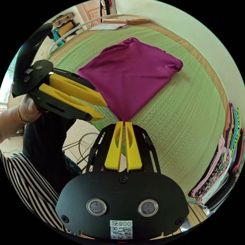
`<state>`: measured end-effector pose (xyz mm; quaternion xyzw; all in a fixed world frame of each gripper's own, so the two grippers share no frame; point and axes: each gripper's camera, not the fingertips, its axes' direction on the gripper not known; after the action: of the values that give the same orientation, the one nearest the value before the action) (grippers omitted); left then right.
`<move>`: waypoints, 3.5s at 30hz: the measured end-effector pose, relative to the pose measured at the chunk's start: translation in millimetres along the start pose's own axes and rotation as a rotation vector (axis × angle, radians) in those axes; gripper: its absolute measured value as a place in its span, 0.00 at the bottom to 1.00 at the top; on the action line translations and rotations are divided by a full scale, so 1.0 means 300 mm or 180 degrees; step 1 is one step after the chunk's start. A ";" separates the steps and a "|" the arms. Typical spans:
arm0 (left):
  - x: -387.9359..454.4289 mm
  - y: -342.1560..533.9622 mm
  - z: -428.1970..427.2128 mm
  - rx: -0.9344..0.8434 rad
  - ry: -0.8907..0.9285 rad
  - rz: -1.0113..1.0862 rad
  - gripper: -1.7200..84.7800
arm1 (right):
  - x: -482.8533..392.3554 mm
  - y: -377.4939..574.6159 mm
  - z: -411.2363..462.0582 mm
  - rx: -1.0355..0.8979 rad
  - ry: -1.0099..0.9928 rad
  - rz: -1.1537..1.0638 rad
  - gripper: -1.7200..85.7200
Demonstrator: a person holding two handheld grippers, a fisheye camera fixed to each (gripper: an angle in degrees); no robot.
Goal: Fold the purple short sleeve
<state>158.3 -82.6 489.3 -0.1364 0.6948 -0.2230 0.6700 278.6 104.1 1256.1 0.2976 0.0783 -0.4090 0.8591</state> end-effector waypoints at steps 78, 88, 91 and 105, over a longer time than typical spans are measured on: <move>-1.111 0.468 -1.150 0.2018 0.2590 -0.3670 0.17 | 0.596 0.324 -1.077 0.1015 -0.3785 0.1642 0.04; -1.129 0.455 -1.279 0.2176 0.2583 -0.3683 0.14 | 0.546 0.386 -1.070 0.1106 -0.3776 0.1762 0.03; -1.128 0.451 -1.296 0.2163 0.2558 -0.3676 0.13 | 0.526 0.401 -1.064 0.1137 -0.3798 0.1789 0.03; -1.098 0.425 -1.265 0.2002 0.2415 -0.3647 0.07 | 0.431 0.473 -0.890 0.0901 -0.3485 0.2085 0.04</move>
<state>-182.8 236.5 714.2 -0.1924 0.6018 -0.7559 0.1714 498.4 242.0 1054.2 0.1649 -0.5199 -0.2249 0.8074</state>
